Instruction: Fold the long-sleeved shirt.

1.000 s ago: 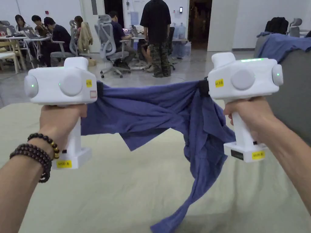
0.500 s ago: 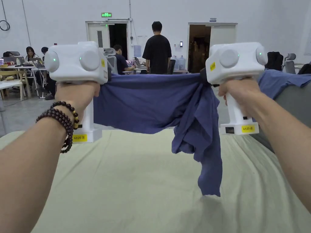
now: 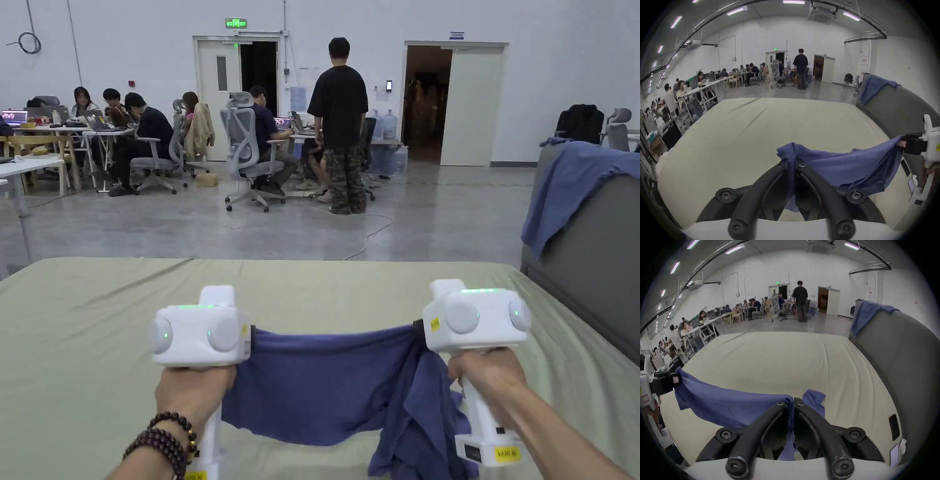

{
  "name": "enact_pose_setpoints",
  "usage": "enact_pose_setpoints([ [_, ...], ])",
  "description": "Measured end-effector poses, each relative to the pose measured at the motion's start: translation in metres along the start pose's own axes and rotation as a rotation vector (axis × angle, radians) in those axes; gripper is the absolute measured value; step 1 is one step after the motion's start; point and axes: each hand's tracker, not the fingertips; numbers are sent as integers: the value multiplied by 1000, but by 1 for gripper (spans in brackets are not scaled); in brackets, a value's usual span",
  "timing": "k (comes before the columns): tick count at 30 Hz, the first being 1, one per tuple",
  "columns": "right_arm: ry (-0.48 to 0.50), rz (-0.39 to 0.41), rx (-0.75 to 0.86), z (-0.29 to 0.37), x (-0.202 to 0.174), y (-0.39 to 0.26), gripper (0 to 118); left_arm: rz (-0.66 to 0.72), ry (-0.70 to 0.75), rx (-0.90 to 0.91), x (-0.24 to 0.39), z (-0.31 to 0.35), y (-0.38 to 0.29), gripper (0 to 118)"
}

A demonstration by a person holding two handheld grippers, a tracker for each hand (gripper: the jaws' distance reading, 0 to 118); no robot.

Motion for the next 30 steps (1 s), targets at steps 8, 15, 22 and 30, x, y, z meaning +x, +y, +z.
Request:
enact_pose_setpoints([
  [8, 93, -88, 23, 42, -4, -65, 2, -5, -43, -11, -7, 22, -39, 4],
  [15, 84, -100, 12, 101, -27, -206, 2, -100, -69, -100, -26, 85, -142, 4],
  [22, 88, -105, -245, 86, -41, -325, 2, -174, -130, -373, -39, 97, -277, 4],
  [30, 123, -86, -194, 127, -31, -307, 111, -21, -200, -370, -53, 116, -277, 114],
])
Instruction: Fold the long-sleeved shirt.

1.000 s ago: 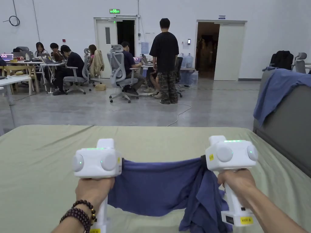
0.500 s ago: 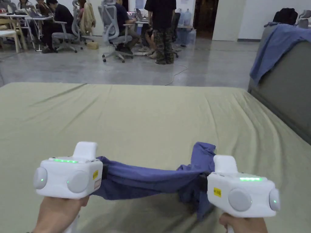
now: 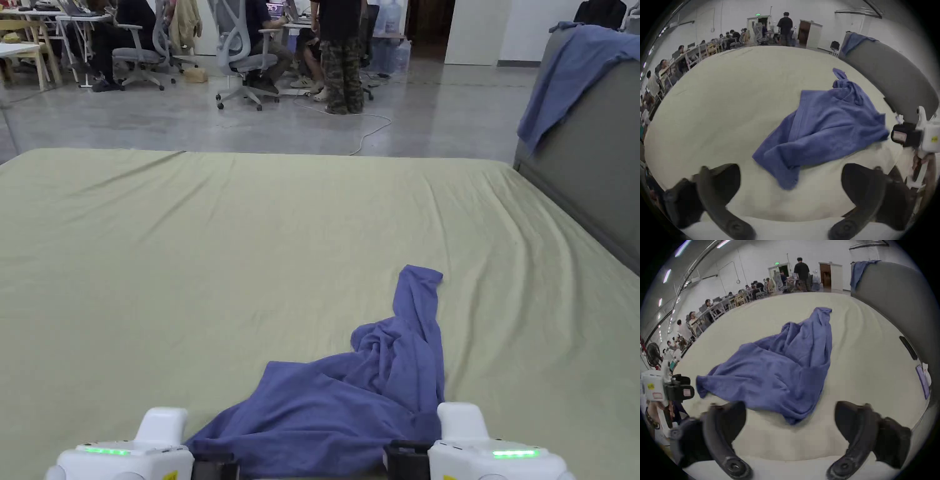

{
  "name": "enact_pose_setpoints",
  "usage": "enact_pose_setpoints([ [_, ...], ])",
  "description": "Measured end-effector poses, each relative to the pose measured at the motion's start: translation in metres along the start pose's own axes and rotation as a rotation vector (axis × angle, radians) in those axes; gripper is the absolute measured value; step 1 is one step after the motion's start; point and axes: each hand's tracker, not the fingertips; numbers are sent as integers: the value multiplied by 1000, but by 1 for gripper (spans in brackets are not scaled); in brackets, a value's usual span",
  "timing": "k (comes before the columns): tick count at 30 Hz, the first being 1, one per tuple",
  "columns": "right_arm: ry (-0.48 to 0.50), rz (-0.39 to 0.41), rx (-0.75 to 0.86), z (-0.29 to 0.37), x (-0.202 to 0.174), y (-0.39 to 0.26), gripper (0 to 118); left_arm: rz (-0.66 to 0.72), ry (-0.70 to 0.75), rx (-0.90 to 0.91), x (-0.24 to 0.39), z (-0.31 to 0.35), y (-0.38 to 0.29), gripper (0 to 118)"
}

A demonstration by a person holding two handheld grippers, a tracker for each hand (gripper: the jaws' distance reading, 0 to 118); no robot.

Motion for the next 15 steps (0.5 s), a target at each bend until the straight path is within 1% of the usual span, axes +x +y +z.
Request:
enact_pose_setpoints([
  [1, 13, -6, 57, 11, 2, 1, 111, 27, -39, 80, 1, 10, 1, 115],
  [2, 10, -9, 84, 16, 7, 1, 109, 5, -38, 94, 1, 14, 7, 114],
  [3, -10, -16, 96, 23, 9, 3, 83, -12, -21, 98, 5, 24, 14, 106],
  [4, -23, -31, 105, 29, 11, 6, 28, -25, 16, 115, 10, 29, 22, 79],
  [5, -35, -49, 126, 35, 12, 8, 0, -55, 34, 141, 13, 31, 30, 23],
  [6, -33, -51, 126, 35, 13, 11, 0, -82, 36, 163, 16, 30, 38, 0],
  [7, -42, -80, 118, 33, 13, 10, 0, -97, 48, 166, 22, 23, 50, 0],
  [8, -47, -74, 143, 31, 15, 13, 0, -83, 47, 173, 22, 17, 58, 0],
  [9, -30, -69, 141, 30, 18, 14, 0, -93, 36, 170, 23, 11, 69, 0],
  [10, -9, -72, 132, 32, 20, 15, 0, -79, 9, 164, 23, 2, 81, 0],
  [12, -8, -97, 123, 30, 23, 14, 0, -27, -17, 208, 26, -21, 100, 0],
  [13, 1, -105, 123, 30, 26, 13, 0, -17, -27, 222, 24, -36, 111, 11],
  [14, 9, -112, 127, 33, 28, 11, 0, -14, -24, 206, 22, -49, 122, 50],
  [15, 12, -117, 125, 33, 30, 10, 0, 2, -16, 174, 25, -69, 133, 110],
])
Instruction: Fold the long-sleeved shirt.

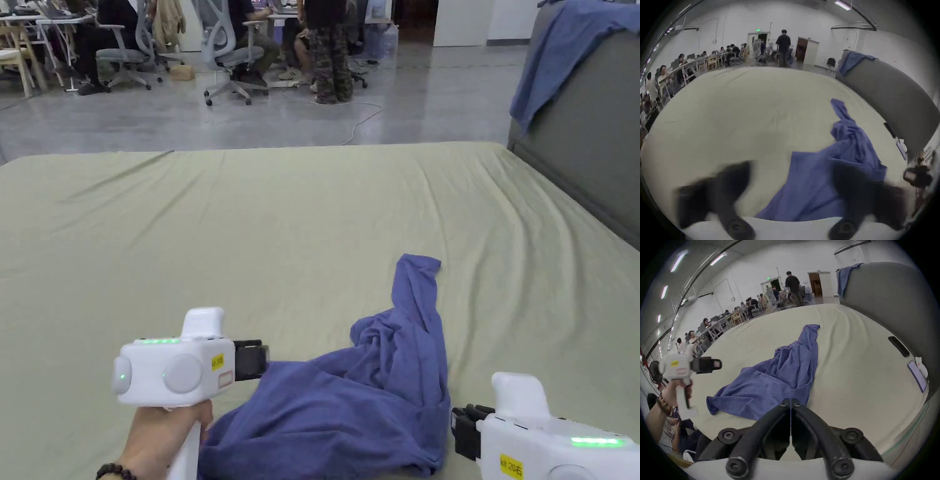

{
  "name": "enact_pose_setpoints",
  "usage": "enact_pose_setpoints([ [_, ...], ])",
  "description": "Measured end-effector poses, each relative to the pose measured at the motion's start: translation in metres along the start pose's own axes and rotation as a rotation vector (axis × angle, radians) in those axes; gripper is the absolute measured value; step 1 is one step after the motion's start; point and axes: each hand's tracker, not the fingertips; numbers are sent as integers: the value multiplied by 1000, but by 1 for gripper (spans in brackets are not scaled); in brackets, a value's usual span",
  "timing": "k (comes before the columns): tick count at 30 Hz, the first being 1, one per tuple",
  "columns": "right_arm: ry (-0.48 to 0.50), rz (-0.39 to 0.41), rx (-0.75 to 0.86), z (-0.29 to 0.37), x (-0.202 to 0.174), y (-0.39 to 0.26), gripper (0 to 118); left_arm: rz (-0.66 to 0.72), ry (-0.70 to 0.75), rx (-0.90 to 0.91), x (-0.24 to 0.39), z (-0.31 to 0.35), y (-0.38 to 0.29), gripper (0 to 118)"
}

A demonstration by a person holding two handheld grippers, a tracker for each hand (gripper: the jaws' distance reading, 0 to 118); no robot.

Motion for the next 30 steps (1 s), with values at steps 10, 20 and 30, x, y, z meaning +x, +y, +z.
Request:
enact_pose_setpoints([
  [10, -40, -32, -43, -1, 24, -4, 0, -41, 125, -253, 13, -115, -4, 112],
  [20, -83, -65, -135, -41, 23, 8, 100, -338, 220, -150, 76, -90, -23, 0],
  [30, -97, -78, -119, -126, 43, 71, 84, -167, 46, 35, 51, 4, 28, 0],
])
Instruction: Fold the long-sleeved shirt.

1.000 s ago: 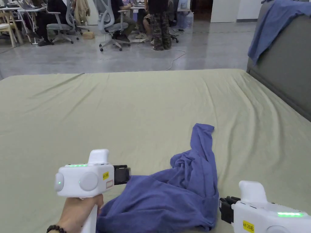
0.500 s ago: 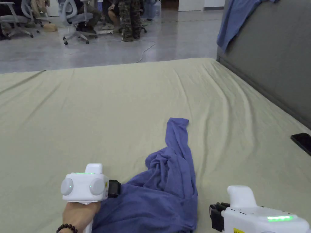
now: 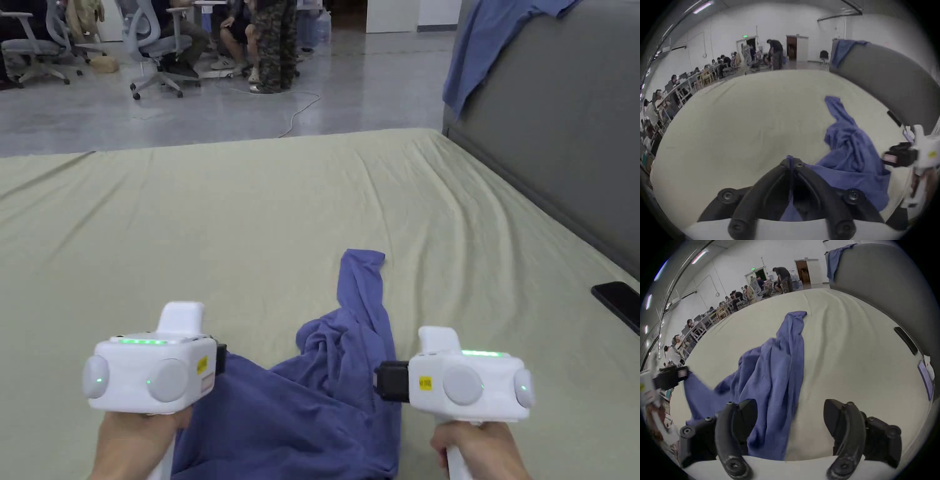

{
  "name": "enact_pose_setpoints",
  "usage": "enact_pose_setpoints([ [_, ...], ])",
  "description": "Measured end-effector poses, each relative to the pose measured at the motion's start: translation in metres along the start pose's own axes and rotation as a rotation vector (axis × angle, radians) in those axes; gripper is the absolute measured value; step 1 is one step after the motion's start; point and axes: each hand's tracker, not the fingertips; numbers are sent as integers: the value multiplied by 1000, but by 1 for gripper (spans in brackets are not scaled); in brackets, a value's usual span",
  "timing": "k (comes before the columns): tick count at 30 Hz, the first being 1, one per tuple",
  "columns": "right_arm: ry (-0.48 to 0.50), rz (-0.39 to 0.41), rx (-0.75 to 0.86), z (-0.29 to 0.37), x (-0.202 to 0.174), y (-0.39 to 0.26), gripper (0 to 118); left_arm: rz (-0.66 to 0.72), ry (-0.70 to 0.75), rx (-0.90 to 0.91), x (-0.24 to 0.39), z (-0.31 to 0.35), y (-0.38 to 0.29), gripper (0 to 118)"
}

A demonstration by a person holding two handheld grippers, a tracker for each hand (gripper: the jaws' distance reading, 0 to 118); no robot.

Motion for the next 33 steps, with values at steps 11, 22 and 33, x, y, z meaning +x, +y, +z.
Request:
enact_pose_setpoints([
  [11, -122, 200, -86, -76, -39, 21, 1, 42, -38, 120, -19, 103, -5, 0],
  [22, 33, 117, 364, 79, -44, 135, 1, 115, 72, 351, -73, 136, 94, 0],
  [33, -35, 209, 724, 233, -118, 378, 1, 47, 302, 687, -107, 219, 344, 0],
])
